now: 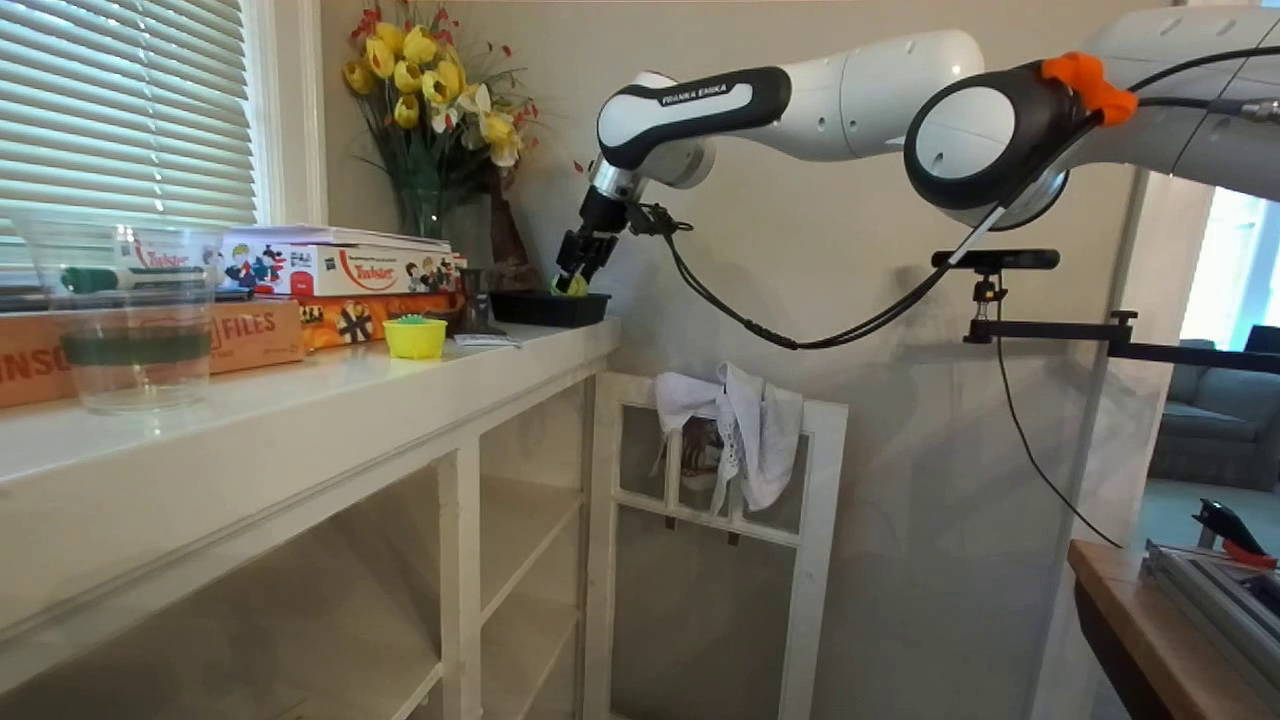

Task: Put the tennis ball in the black box on the right.

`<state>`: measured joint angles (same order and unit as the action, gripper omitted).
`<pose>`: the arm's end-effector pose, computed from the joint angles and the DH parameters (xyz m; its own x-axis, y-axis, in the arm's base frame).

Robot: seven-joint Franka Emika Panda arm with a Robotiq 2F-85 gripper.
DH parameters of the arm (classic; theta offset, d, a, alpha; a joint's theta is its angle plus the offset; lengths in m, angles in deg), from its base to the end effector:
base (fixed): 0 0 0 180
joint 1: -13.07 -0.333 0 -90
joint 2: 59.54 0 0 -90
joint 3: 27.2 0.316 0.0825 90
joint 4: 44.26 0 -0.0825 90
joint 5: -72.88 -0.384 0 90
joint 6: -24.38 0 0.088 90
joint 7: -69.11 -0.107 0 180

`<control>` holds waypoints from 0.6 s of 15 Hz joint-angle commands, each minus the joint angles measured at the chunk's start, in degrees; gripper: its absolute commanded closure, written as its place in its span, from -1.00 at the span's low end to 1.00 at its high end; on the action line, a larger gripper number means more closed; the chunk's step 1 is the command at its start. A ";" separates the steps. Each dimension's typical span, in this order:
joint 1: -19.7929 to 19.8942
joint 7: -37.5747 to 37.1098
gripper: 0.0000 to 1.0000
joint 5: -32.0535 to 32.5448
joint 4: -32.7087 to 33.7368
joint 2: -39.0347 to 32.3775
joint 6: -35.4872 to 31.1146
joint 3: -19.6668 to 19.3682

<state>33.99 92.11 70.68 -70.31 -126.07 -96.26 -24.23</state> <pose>0.7884 -0.2841 0.3957 0.8834 0.0557 0.4652 0.0077 -0.9945 0.1043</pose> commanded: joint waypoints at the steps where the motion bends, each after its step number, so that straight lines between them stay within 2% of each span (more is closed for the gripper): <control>1: 0.01 1.66 -0.99 -0.83 0.34 2.48 -2.36 0.16; 4: -0.24 -1.20 -1.00 -0.41 1.45 6.17 -2.92 -0.69; 9: -2.50 -14.99 -1.00 -0.42 0.68 16.67 16.05 -2.55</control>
<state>33.24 84.45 70.70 -67.44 -115.16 -89.59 -25.55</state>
